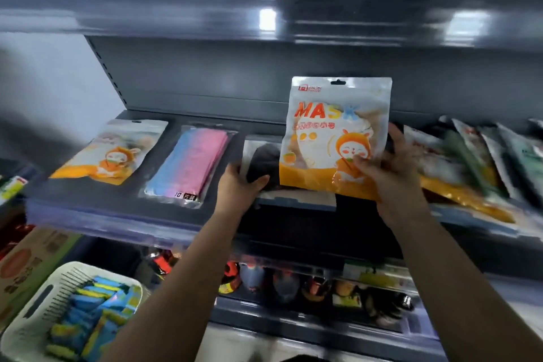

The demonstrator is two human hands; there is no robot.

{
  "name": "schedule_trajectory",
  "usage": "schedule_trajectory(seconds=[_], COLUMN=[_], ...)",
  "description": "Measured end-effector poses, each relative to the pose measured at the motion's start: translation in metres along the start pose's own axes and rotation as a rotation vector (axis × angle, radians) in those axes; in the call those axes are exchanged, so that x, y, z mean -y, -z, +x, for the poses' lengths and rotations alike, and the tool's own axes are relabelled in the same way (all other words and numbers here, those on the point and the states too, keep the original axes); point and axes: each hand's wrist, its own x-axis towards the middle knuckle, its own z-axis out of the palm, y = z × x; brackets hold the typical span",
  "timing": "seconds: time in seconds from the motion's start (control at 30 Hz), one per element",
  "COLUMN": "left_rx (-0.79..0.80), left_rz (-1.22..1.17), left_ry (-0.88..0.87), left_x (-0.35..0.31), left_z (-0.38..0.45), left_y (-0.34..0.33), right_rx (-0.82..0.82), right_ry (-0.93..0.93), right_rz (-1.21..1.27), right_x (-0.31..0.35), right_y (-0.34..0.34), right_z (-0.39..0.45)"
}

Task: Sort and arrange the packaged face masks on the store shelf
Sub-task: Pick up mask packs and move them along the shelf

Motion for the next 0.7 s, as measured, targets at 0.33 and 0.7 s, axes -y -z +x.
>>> schedule_trajectory(seconds=[0.33, 0.7], left_rx=[0.024, 0.247], left_rz=[0.517, -0.495], left_ry=[-0.48, -0.131], left_x=[-0.012, 0.002], left_z=[-0.008, -0.04], left_y=[0.05, 0.101], right_rx=[-0.053, 0.14], right_ry=[0.025, -0.062], right_rz=[0.044, -0.016], right_x=[0.006, -0.007], right_y=[-0.041, -0.103], right_z=[-0.033, -0.063])
